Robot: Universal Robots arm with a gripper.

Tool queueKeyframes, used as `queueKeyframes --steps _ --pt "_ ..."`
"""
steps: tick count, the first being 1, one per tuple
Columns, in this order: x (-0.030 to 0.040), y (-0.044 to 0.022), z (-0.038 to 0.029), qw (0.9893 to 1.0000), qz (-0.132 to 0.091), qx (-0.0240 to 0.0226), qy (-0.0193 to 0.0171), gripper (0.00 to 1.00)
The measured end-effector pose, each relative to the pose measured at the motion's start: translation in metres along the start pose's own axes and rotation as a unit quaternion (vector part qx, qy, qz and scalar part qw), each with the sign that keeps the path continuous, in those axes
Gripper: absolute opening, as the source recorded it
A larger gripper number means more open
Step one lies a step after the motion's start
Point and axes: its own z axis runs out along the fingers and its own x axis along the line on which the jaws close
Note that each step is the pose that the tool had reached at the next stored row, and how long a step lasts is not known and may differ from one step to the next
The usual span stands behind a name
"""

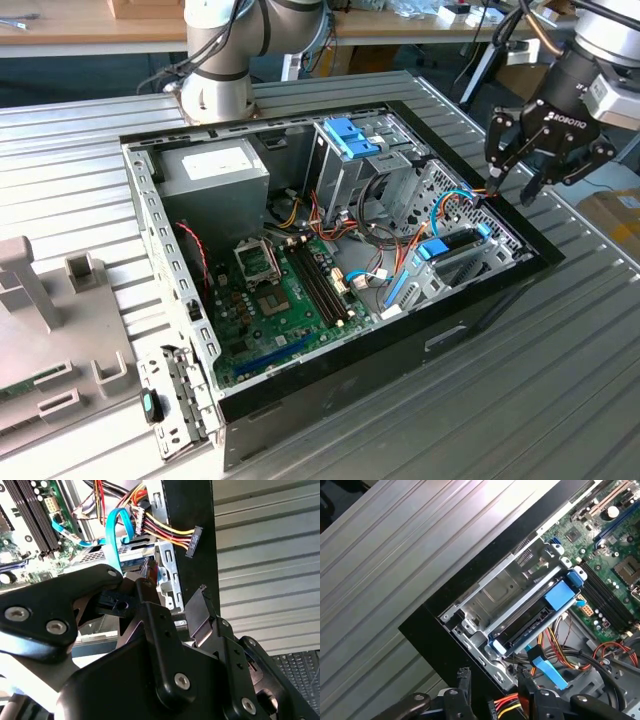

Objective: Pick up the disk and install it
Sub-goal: 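Insert the first disk wire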

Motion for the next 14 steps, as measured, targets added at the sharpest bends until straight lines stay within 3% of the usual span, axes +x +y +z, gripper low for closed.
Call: queueKeyframes --steps 5,9,11,14 --pt "-0.0018 -0.0061 0.0019 0.9999 -0.014 -0.0006 0.0011 0.5" --pt "0.0048 -0.0189 0.005 0.9999 -0.016 -0.0017 0.001 0.5" --pt "0.0054 -0.0198 0.0118 0.9999 -0.016 -0.0031 0.002 0.5" --pt "0.0054 -0.0198 0.0148 0.9999 -0.016 -0.0034 0.0023 0.5"
